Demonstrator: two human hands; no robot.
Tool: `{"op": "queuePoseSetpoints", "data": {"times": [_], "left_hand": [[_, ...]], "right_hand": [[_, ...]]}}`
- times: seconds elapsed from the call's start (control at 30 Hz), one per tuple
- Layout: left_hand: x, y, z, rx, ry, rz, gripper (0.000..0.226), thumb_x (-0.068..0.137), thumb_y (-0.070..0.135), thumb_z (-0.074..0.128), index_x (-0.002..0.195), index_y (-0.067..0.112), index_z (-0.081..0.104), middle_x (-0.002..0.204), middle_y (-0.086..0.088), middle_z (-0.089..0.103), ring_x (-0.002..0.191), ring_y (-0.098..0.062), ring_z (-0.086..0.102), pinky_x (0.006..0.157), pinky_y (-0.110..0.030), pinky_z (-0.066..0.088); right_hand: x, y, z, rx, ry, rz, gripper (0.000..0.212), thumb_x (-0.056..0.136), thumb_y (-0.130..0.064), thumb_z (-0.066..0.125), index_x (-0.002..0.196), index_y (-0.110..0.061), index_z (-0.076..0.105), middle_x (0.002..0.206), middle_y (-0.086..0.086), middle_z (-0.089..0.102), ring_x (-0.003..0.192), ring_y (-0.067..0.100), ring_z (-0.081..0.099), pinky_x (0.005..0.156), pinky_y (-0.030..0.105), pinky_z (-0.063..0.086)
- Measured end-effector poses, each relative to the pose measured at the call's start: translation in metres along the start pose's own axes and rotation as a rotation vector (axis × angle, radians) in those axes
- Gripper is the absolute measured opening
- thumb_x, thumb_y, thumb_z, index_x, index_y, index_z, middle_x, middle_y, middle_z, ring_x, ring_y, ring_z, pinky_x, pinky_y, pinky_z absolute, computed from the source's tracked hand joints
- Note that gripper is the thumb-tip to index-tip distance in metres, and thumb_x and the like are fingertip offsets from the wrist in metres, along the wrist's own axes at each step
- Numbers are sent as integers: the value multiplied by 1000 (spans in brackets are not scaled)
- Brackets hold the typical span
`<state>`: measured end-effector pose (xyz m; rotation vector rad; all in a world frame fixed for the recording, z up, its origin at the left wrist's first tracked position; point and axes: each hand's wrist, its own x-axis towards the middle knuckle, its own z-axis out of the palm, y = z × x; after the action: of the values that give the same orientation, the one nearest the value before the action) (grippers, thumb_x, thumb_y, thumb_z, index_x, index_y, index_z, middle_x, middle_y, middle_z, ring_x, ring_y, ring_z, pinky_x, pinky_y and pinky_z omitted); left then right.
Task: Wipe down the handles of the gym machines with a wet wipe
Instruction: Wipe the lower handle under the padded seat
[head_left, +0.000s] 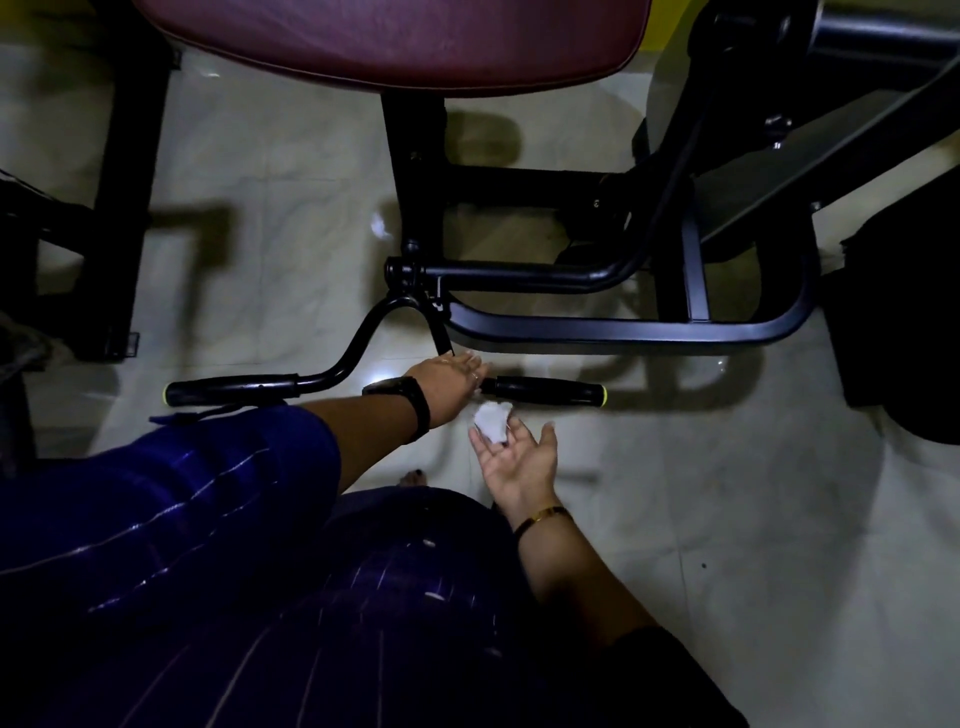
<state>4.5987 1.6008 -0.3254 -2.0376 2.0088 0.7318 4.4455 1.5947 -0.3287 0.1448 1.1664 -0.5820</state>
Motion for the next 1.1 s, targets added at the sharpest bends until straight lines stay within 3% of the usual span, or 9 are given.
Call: {"op": "queuePoseSetpoints", "data": {"times": [0.13,0.33,0.47,0.57,0.67,0.73,0.9,0.97,1.1], "left_hand": [[0,1,-2,-4,16,3,48,105,14,31,152,8,22,158,-14,27,147,-25,22,114,-33,20],[0,0,1,6,7,-24,49,106,16,33,153,9,20,157,-13,26,143,-26,27,112,-32,22],[0,1,0,-3,16,-24,49,107,19,31,153,8,19,158,-14,25,144,-27,25,114,-33,20],[0,0,1,-12,13,-14,49,107,21,29,153,8,20,158,-14,24,145,-27,24,114,-33,20],[1,-1,2,-12,-2,-12,48,107,21,30,153,8,21,157,-13,27,144,-27,26,114,-34,22],[1,-1,3,-13,-3,-21,48,107,22,30,153,9,22,157,-13,27,143,-27,28,113,-33,23],[1,0,3,2,8,-27,50,107,20,31,154,9,19,159,-13,24,145,-26,25,114,-33,21],[2,0,4,5,0,-24,51,106,17,33,154,9,18,159,-14,23,146,-26,24,115,-33,21],[3,-1,6,15,-15,-18,52,106,16,33,154,9,17,160,-13,22,148,-24,19,117,-33,18]], "right_hand": [[0,-15,22,161,-39,-8,77,95,-66,24,144,-7,36,149,17,37,135,36,39,107,50,33],[12,-66,3,209,-29,-155,76,93,-67,29,133,-5,49,133,17,55,126,33,50,107,50,37],[18,-98,-7,86,10,-305,47,97,-49,41,113,-8,57,112,13,63,108,27,60,99,42,45],[22,-102,-9,-276,72,-452,21,95,-22,50,108,-9,61,108,9,63,97,19,61,77,25,53],[19,-95,-13,-996,241,-708,27,93,-10,57,120,-7,58,111,8,59,100,17,55,72,16,41],[18,-93,-19,-1284,225,-854,35,92,-13,60,126,-6,55,121,10,57,107,19,54,82,15,38],[20,-91,-25,-1884,201,-1038,57,94,-40,53,137,-4,45,144,18,42,139,30,32,114,42,29],[17,-87,-19,-2083,232,-1095,62,96,-48,42,139,-2,44,145,19,42,143,33,24,119,43,18],[15,-62,-8,-2329,177,-1193,74,92,-56,25,139,-1,44,143,21,44,141,36,27,118,46,8]]}}
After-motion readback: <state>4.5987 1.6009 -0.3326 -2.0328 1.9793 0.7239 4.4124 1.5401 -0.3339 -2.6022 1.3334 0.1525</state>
